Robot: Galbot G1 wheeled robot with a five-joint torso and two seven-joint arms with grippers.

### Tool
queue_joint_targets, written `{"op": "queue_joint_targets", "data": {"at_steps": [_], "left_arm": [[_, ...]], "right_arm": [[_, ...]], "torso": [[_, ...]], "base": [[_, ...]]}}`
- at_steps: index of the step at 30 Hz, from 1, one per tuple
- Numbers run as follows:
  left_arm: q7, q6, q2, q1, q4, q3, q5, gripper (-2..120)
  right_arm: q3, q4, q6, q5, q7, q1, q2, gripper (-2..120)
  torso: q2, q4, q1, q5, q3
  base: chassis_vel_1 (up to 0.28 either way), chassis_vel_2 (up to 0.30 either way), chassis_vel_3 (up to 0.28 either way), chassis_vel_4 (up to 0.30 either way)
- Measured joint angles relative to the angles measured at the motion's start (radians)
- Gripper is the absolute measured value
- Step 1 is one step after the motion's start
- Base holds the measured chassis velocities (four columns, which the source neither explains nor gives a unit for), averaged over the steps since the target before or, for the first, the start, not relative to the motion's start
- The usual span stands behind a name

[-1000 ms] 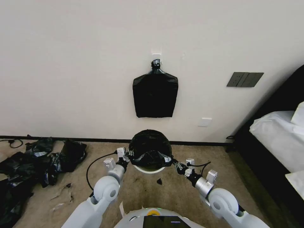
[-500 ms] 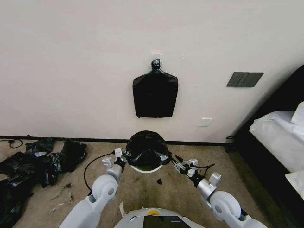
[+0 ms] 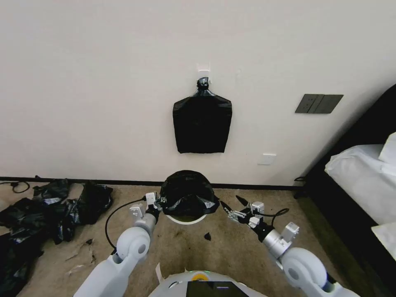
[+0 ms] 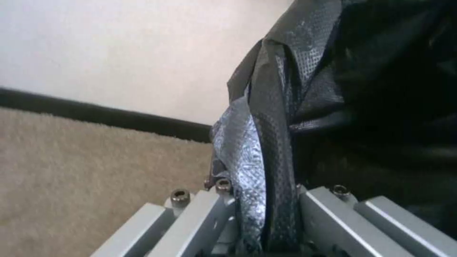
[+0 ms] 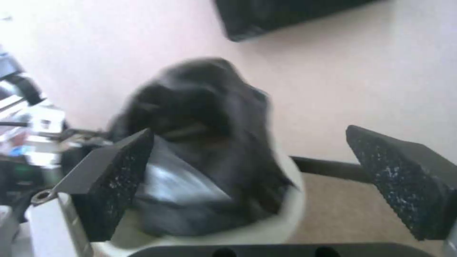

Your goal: Place a trash bag onto the trash bin.

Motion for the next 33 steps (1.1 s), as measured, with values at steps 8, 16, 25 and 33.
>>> {"op": "queue_joint_targets", "data": {"at_steps": [8,16,25,33], "left_arm": [[0.056,0.019,0.009,0.006,-0.031,0.051,0.134,1],[0.105,0.016,0.012,0.043,-0.054,0.069,0.211,1],[0.134,0.002,0.015,0.076,-0.071,0.078,0.277,1],[0.139,0.001,0.016,0.099,-0.089,0.082,0.291,1]], "right_arm": [[-0.074,0.131,-0.182,0.015,0.071,0.081,-0.111,100],[-0.132,0.110,-0.377,0.079,0.121,0.171,-0.181,99],[-0.169,0.082,-0.432,0.101,0.128,0.220,-0.208,88],[-0.224,0.066,-0.468,0.100,0.136,0.267,-0.215,61]], "torso": [[0.000,0.0002,0.000,0.0000,0.000],[0.000,-0.0001,0.000,0.0001,0.000],[0.000,-0.0001,0.000,0.0000,0.000],[0.000,0.0001,0.000,0.0000,0.000]], "base": [[0.000,0.000,0.000,0.000],[0.000,0.000,0.000,0.000],[0.000,0.000,0.000,0.000],[0.000,0.000,0.000,0.000]]}}
